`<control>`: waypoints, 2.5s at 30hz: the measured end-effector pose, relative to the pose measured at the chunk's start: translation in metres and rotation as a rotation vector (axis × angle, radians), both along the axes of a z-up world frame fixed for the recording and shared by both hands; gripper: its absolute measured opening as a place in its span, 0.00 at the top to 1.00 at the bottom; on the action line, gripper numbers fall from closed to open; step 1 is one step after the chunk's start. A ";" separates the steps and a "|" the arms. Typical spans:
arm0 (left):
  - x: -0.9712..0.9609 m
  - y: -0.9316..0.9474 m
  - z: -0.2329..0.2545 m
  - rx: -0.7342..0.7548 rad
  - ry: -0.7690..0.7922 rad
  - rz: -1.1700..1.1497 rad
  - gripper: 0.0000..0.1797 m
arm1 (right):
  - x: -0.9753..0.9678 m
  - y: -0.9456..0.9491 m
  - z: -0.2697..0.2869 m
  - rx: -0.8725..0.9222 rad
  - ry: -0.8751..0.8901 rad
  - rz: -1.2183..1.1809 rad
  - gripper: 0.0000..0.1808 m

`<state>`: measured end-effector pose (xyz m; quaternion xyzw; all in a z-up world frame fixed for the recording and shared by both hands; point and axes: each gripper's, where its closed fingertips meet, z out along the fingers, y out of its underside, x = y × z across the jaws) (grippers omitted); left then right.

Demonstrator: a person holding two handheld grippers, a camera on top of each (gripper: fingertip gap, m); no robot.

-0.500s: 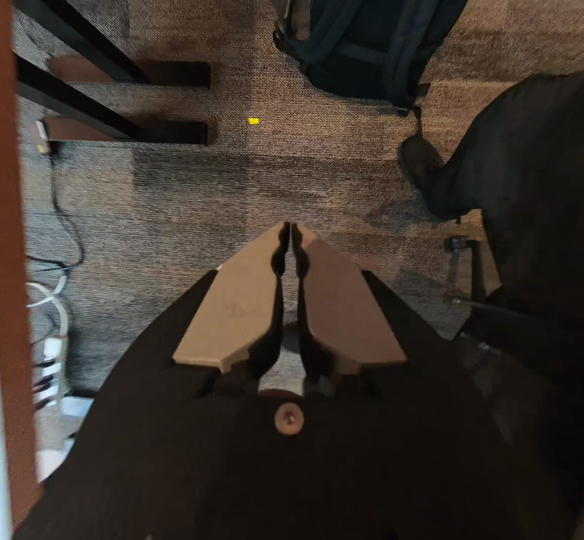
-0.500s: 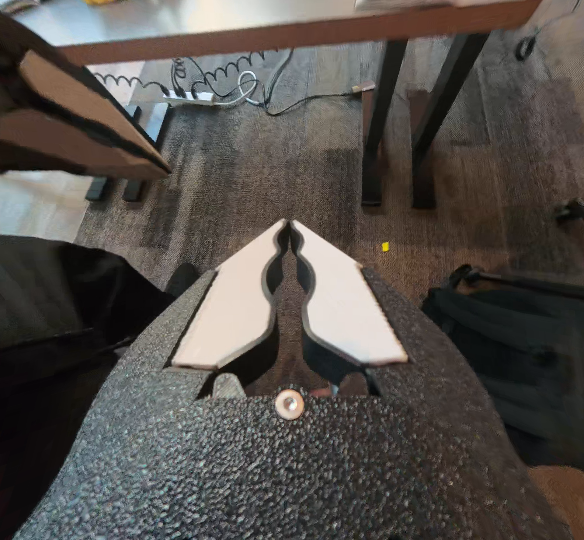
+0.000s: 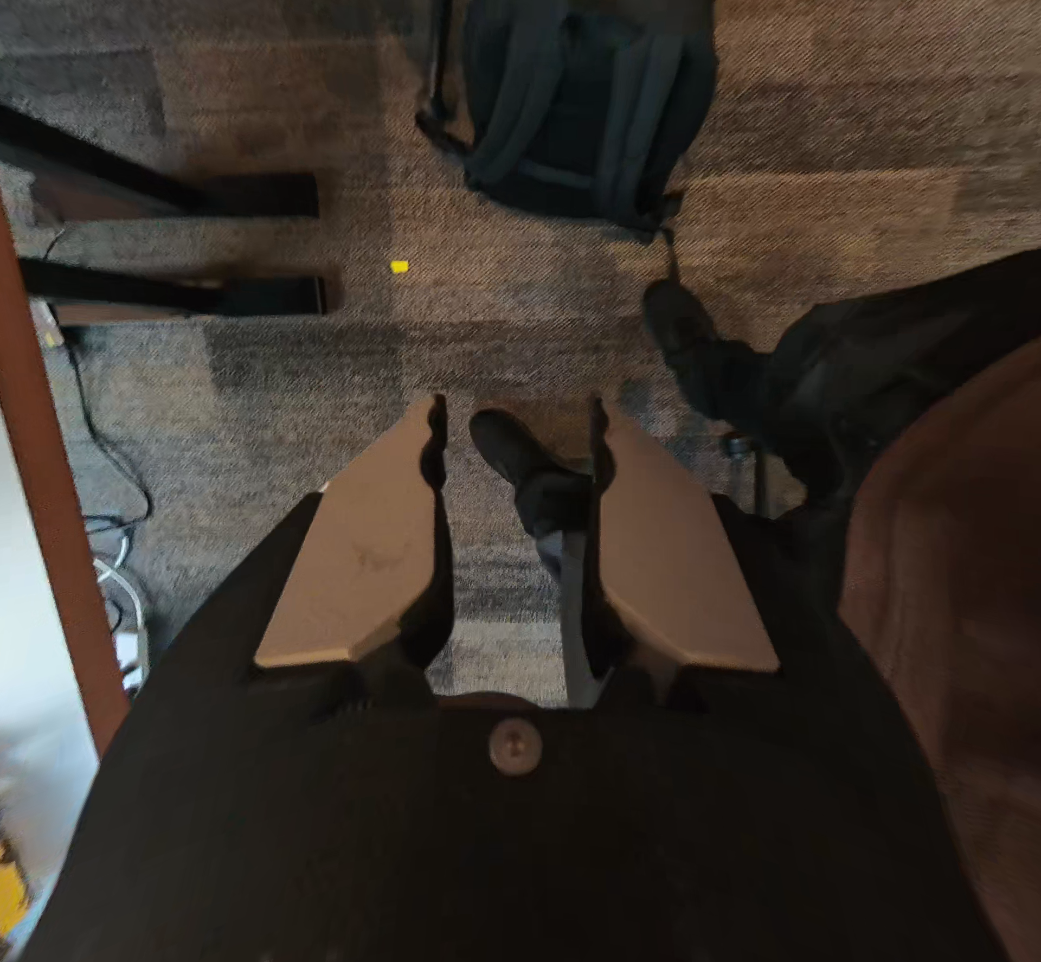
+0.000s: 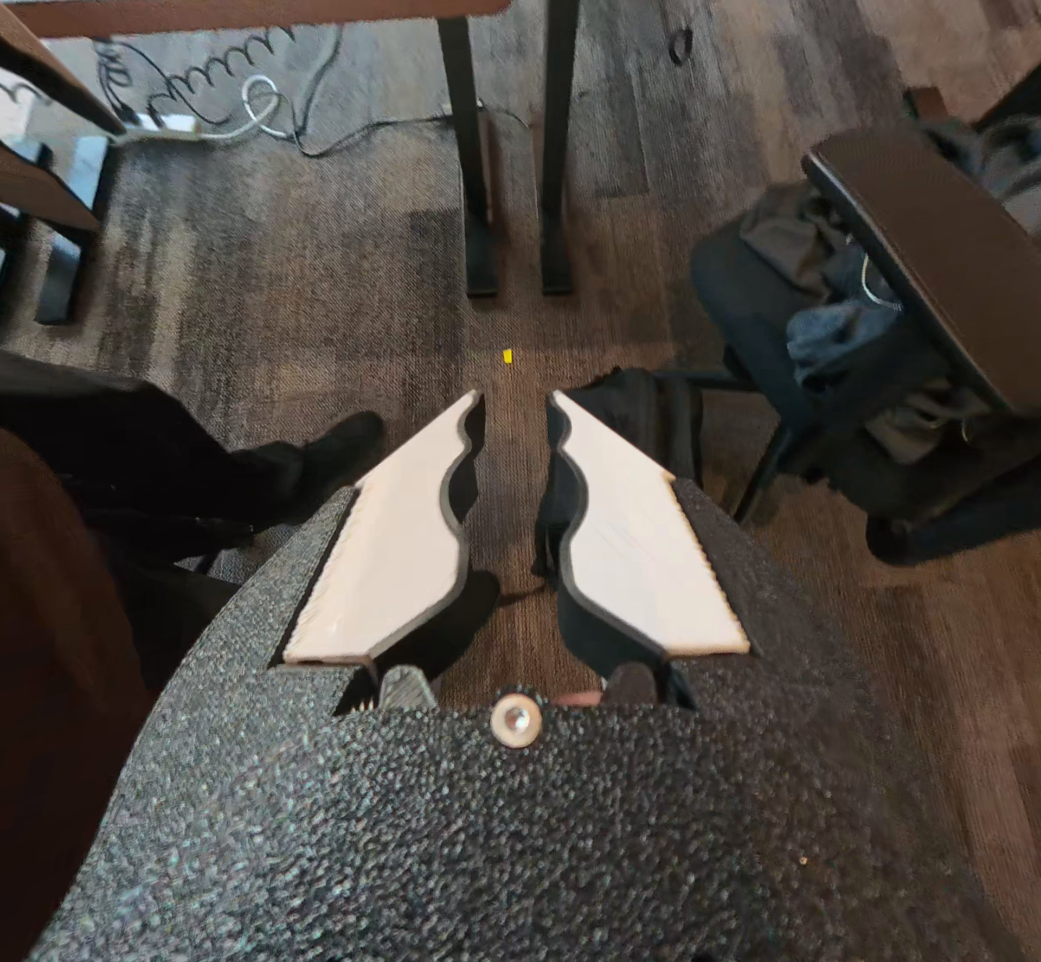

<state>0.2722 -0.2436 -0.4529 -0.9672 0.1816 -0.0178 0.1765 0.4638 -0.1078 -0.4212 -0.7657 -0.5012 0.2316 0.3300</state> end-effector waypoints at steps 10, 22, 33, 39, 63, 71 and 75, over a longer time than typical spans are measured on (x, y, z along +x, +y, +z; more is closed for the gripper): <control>0.077 0.097 -0.009 0.159 -0.063 -0.266 0.67 | 0.016 0.021 0.028 0.019 -0.039 -0.171 0.82; 0.157 0.179 0.019 0.254 -0.340 -0.570 0.64 | 0.029 -0.002 0.028 -0.191 -0.045 -0.434 0.82; 0.268 0.202 0.039 0.247 -0.363 -0.663 0.64 | 0.103 0.024 0.037 -0.115 0.077 -0.502 0.82; 0.380 0.229 0.045 0.248 -0.315 -0.620 0.60 | 0.230 0.043 0.039 -0.055 0.128 -0.507 0.82; 0.303 0.295 -0.021 0.149 -0.062 -0.126 0.48 | 0.421 0.095 0.032 -0.238 0.098 -0.427 0.82; 0.178 0.439 -0.019 0.130 0.079 -0.479 0.40 | 0.440 0.137 0.033 -0.278 0.014 -0.563 0.82; 0.148 0.452 -0.055 -0.122 0.048 -0.661 0.33 | 0.430 0.148 0.033 -0.292 -0.015 -0.601 0.82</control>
